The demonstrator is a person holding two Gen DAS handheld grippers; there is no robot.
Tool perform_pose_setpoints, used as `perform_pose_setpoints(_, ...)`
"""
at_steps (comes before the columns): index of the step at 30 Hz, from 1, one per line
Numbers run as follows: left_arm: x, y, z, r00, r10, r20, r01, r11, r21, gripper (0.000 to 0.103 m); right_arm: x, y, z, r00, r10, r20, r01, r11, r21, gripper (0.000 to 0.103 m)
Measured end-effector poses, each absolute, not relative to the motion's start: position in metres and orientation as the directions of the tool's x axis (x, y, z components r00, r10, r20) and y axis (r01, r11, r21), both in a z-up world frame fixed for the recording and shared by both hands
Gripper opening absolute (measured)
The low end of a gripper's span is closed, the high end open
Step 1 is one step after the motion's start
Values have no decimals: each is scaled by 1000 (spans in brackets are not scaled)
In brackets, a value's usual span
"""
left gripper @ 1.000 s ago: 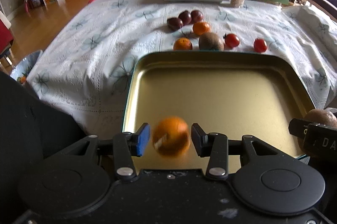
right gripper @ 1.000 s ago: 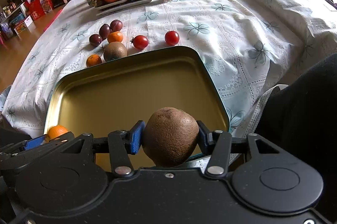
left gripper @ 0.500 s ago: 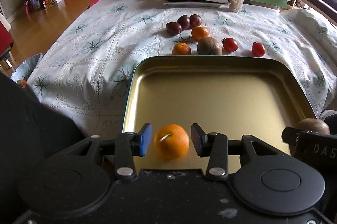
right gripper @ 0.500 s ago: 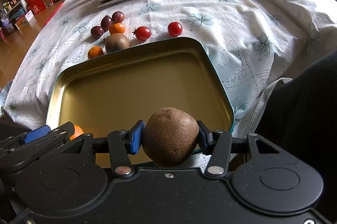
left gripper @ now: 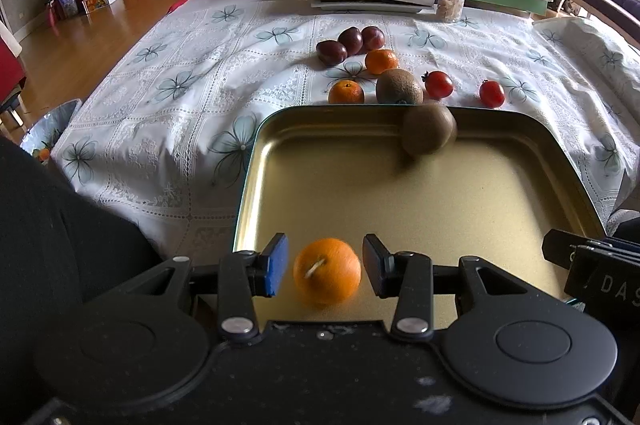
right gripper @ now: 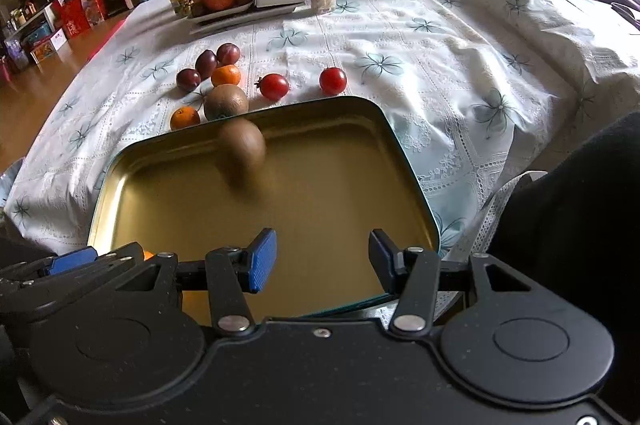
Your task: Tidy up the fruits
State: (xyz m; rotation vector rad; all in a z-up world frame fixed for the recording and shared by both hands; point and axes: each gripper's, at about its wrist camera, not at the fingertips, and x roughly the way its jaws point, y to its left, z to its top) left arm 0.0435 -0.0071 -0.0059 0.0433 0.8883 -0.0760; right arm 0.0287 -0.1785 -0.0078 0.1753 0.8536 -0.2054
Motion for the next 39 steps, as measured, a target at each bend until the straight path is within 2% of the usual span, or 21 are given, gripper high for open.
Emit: perform_pose_setpoints(39,45,-8,-8,610,-51,-791,75,997,-6,44,28,-177,-9,637,-120,-761,245,968,52,58)
